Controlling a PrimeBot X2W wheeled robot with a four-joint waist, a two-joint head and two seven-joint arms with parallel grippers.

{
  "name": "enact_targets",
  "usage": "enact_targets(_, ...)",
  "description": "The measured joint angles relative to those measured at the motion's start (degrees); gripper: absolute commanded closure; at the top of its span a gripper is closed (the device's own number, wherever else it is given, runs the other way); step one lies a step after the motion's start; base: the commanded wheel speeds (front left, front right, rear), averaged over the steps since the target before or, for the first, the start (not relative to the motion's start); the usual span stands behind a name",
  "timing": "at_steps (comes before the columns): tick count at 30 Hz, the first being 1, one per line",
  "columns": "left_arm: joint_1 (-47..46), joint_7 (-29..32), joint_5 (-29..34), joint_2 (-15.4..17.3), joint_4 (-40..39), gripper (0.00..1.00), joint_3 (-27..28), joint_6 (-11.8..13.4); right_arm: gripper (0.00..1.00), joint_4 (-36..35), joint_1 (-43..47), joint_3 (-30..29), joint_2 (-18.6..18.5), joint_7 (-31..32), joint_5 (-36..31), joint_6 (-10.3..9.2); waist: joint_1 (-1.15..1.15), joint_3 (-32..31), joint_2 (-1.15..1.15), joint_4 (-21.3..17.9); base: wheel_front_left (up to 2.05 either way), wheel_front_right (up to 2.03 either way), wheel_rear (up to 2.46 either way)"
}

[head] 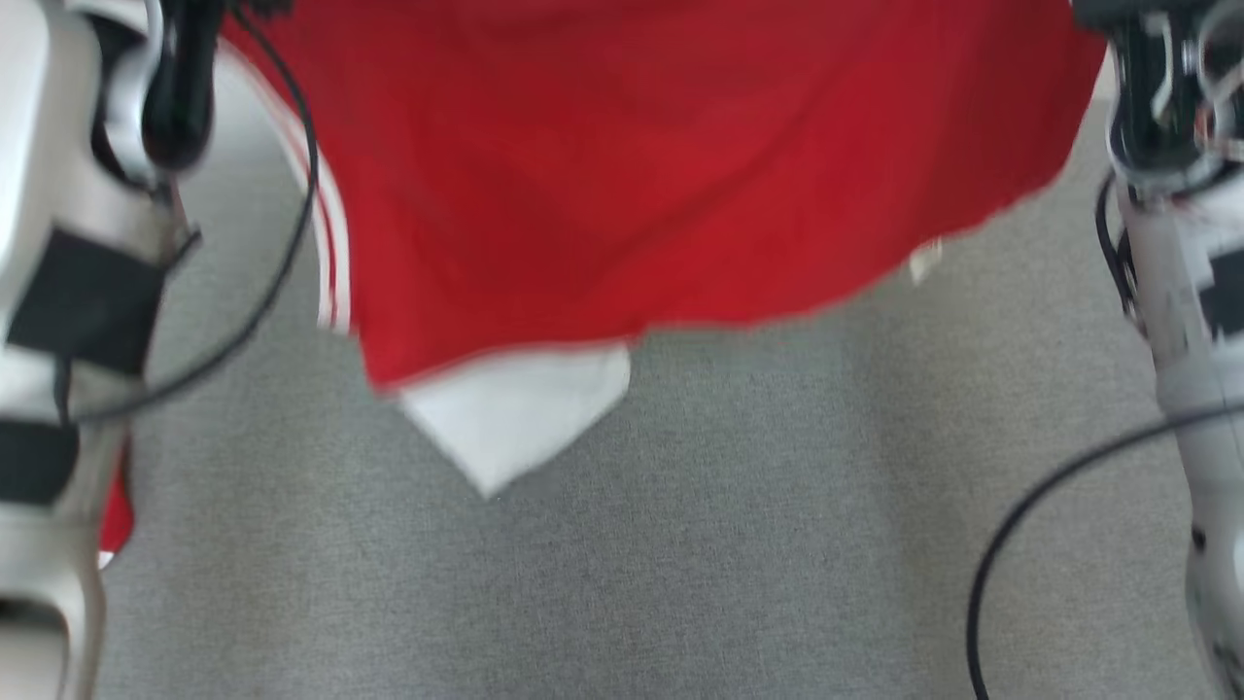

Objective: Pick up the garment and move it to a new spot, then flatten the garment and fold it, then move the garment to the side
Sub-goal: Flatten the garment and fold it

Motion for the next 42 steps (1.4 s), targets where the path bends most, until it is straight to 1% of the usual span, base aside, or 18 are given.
enact_targets(5, -10.17, -3.19, 3.10, -0.77, 13.07, 1.00, -1.33, -1.80, 1.00, 11.88, -10.76, 1.36, 2.90, -2.71, 1.34, 0.00, 0.00, 2.78, 0.00, -0.38, 0.00, 0.00, 0.00)
enact_targets(7, -14.00, -5.58, 4.22, -0.93, 17.05, 1.00, -1.54, -1.98, 1.00, 15.72, -14.45, 0.90, 4.12, -3.48, 1.75, 0.00, 0.00, 3.99, 0.00, -0.60, 0.00, 0.00, 0.00)
enact_targets(10, -19.97, -7.91, 5.45, -1.83, 22.03, 1.00, -1.79, -2.91, 1.00, 20.22, -19.39, -0.76, 5.06, -3.77, 0.94, 0.00, 0.00, 6.08, 0.00, -0.84, 0.00, 0.00, 0.00)
enact_targets(12, -22.76, -8.77, 5.72, -3.13, 24.23, 1.00, -1.93, -3.54, 1.00, 21.48, -21.54, -1.11, 5.17, -3.93, -0.12, 0.00, 0.00, 7.76, 0.00, -0.87, 0.00, 0.00, 0.00)
enact_targets(14, -23.29, -9.39, 5.54, -4.71, 25.94, 1.00, -2.00, -4.45, 1.00, 22.45, -21.89, 0.40, 5.06, -3.92, -2.09, 0.00, 0.00, 9.58, -0.01, -0.77, 0.00, 0.00, 0.00)
enact_targets(16, -22.48, -9.80, 4.48, -6.21, 27.38, 1.00, -1.45, -5.10, 1.00, 22.91, -21.07, 1.91, 5.00, -3.92, -2.16, 0.00, 0.01, 11.52, 0.00, -0.57, 0.00, 0.00, 0.00)
enact_targets(20, -16.95, -10.10, 2.96, -7.61, 26.81, 1.00, -0.16, -5.92, 1.00, 22.09, -16.40, 6.61, 3.05, -3.91, -0.59, 0.00, 0.02, 15.22, 0.00, 0.11, 0.00, 0.00, 0.00)
enact_targets(23, -11.01, -10.12, 2.16, -8.40, 20.42, 1.00, 2.90, -5.44, 1.00, 17.77, -11.57, 9.64, 0.26, -3.92, 2.67, 0.00, 0.02, 17.70, 0.00, 0.86, 0.00, 0.00, 0.00)
enact_targets(24, -8.47, -10.12, 2.57, -8.20, 17.71, 1.00, 3.78, -4.86, 1.00, 16.10, -9.65, 10.43, -0.60, -3.91, 3.48, 0.00, 0.02, 18.39, 0.00, 1.13, 0.00, 0.00, 0.00)
enact_targets(27, 1.95, -10.22, 2.63, -8.32, 8.40, 1.00, 6.88, -3.87, 1.00, 10.50, -2.98, 11.20, -2.75, -3.91, 6.81, 0.00, 0.01, 19.86, 0.00, 2.09, 0.00, 0.00, 0.00)
enact_targets(30, 12.61, -10.27, 3.32, -8.36, -1.53, 1.00, 8.88, -2.91, 1.00, 5.26, 4.52, 11.79, -3.96, -3.92, 9.14, 0.00, 0.01, 20.42, 0.00, 2.88, 0.00, 0.00, 0.00)
enact_targets(35, 28.22, -10.28, 5.43, -7.37, -16.49, 1.00, 10.39, -0.60, 1.00, -1.65, 15.53, 11.37, -5.10, -3.92, 11.85, 0.00, -0.01, 19.92, 0.00, 2.75, 0.00, 0.00, 0.00)
enact_targets(38, 36.99, -9.94, 6.01, -6.12, -22.85, 1.00, 10.46, 0.83, 1.00, -4.32, 21.60, 10.57, -5.41, -3.92, 12.44, 0.00, -0.01, 19.06, 0.00, 2.38, 0.00, 0.00, 0.00)
enact_targets(42, 46.71, -8.29, 6.14, -4.89, -30.17, 1.00, 10.31, 2.75, 1.00, -7.67, 29.20, 7.62, -6.28, -3.92, 12.98, 0.00, -0.01, 17.26, -0.01, 2.23, 0.00, 0.00, 0.00)
